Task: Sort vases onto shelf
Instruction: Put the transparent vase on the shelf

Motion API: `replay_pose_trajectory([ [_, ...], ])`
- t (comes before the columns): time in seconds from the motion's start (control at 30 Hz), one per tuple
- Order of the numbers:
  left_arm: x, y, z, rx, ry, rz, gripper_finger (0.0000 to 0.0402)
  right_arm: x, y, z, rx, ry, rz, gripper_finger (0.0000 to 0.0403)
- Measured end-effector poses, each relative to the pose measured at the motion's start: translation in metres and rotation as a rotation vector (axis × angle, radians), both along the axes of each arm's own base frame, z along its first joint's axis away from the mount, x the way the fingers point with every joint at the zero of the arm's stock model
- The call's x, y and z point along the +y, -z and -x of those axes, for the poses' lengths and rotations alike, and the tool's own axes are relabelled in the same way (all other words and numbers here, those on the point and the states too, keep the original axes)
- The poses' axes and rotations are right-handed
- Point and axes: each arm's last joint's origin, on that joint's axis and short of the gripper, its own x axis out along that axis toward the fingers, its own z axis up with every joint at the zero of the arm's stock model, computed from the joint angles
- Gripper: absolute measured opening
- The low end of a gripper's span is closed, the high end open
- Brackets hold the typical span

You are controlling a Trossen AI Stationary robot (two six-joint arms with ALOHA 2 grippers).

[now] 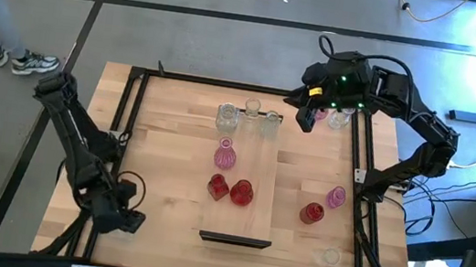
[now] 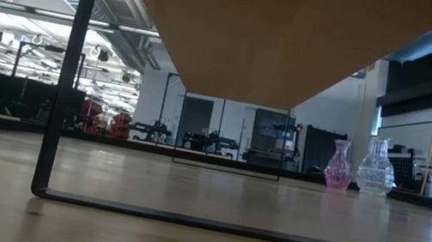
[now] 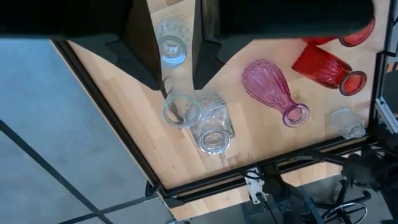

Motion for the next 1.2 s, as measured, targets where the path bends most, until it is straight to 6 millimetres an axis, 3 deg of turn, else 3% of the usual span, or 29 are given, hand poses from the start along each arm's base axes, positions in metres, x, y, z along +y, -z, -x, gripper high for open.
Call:
replay_pose_trajectory([
  [0.37,-0.027,0.037,-0.008,0.165,0.049,-0.056,0.0275,0.000,0.000,0.000,0.002,0.005,-0.010,0.0076],
  [0.57,-0.031,0.048,-0.011,0.178,0.039,-0.104,0.0269,0.000,0.000,0.000,0.002,0.005,-0.010,0.0076],
  [1.03,-0.029,0.049,-0.012,0.183,0.039,-0.115,0.0141,0.001,0.000,0.000,-0.009,-0.011,-0.046,0.0076],
  [1.2,-0.028,0.048,-0.014,0.178,0.037,-0.105,0.0124,0.001,0.000,0.000,-0.010,-0.011,-0.045,0.0076],
])
